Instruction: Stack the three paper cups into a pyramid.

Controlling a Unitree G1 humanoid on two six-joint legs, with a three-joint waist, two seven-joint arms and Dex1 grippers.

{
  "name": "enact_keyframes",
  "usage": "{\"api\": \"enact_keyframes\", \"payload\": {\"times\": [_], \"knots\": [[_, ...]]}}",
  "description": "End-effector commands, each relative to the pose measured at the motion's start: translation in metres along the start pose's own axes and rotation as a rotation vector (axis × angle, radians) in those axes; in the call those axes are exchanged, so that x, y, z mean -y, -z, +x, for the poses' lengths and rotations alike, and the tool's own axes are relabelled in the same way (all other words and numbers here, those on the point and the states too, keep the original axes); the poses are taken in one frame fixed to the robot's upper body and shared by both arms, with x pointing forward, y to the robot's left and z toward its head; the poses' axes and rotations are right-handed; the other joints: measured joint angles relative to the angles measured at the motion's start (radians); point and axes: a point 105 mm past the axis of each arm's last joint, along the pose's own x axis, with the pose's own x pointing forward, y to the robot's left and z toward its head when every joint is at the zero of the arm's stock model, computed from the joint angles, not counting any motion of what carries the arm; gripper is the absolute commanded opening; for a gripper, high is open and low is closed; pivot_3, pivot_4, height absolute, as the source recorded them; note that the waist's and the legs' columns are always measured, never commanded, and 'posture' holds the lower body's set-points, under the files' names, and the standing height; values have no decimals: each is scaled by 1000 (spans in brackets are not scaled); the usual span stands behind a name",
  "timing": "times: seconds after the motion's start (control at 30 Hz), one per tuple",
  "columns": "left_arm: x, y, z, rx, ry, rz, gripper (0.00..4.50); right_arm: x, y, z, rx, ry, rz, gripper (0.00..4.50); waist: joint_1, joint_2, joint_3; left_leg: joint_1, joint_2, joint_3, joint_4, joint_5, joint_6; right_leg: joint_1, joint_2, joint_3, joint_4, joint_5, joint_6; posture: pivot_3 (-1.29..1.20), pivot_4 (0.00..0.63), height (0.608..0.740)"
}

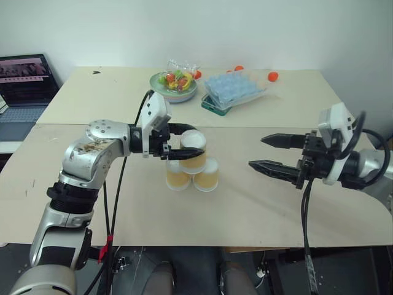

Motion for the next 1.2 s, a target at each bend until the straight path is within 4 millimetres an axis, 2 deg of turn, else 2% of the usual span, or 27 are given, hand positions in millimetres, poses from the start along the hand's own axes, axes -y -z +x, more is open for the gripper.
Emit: {"api": "enact_keyframes", "payload": {"times": [0.03, 0.2, 0.37, 0.6, 0.73, 0.9, 1.03, 1.13, 1.2], "knots": [[0, -11, -2, 20, -11, 48, 4431, -1, -10, -1, 25, 5, -55, 4500, 0, 0, 0, 0, 0, 0, 0, 0, 0, 0, 0, 0, 0, 0, 0, 0, 150, 740], [-2, -23, -1, 57, -21, 42, 4431, 0, -10, -1, 22, 8, -55, 4500, 0, 0, 0, 0, 0, 0, 0, 0, 0, 0, 0, 0, 0, 0, 0, 0, 150, 740], [8, -38, 4, 93, 18, 51, 4431, -1, -12, -1, 25, 6, -62, 4500, 0, 0, 0, 0, 0, 0, 0, 0, 0, 0, 0, 0, 0, 0, 0, 0, 150, 740], [-2, -68, -3, 143, -26, 75, 4431, -1, -12, -2, 24, 4, -60, 4500, -1, 0, 0, 0, 0, 0, 0, 0, 0, 0, 0, 0, 1, 0, 0, 0, 150, 740], [-12, -83, -14, 147, -87, 85, 4431, 1, -13, -5, 22, 9, -59, 4500, -1, 0, 0, 0, 0, 0, 0, 0, 0, 0, 0, 0, 1, 0, 0, 0, 150, 740], [-21, -89, -45, 139, -166, 50, 4431, 4, -19, -16, 21, 51, -70, 4500, -9, 0, 0, 1, 0, 0, 0, 0, 0, 0, 0, 0, 1, 0, 0, 0, 150, 740], [-18, -74, -71, 91, -199, 10, 4431, 8, -8, -27, -13, 86, -31, 4500, -7, 0, 0, 1, 0, 0, 0, 0, 0, 0, 0, 0, 0, 0, 0, 0, 150, 740], [-20, -24, -89, -7, -277, -57, 4431, 10, 10, -34, -55, 119, 7, 4500, -10, 1, -1, 1, 0, 0, 0, 0, 0, 0, 0, 1, 0, 0, 0, 0, 150, 740], [-15, -2, -97, -38, -312, -115, 4431, 14, 19, -40, -75, 152, 21, 4500, -8, 1, 0, 3, 0, 1, -1, 0, 0, 2, 0, 2, 0, 0, 0, 0, 150, 740]]}}
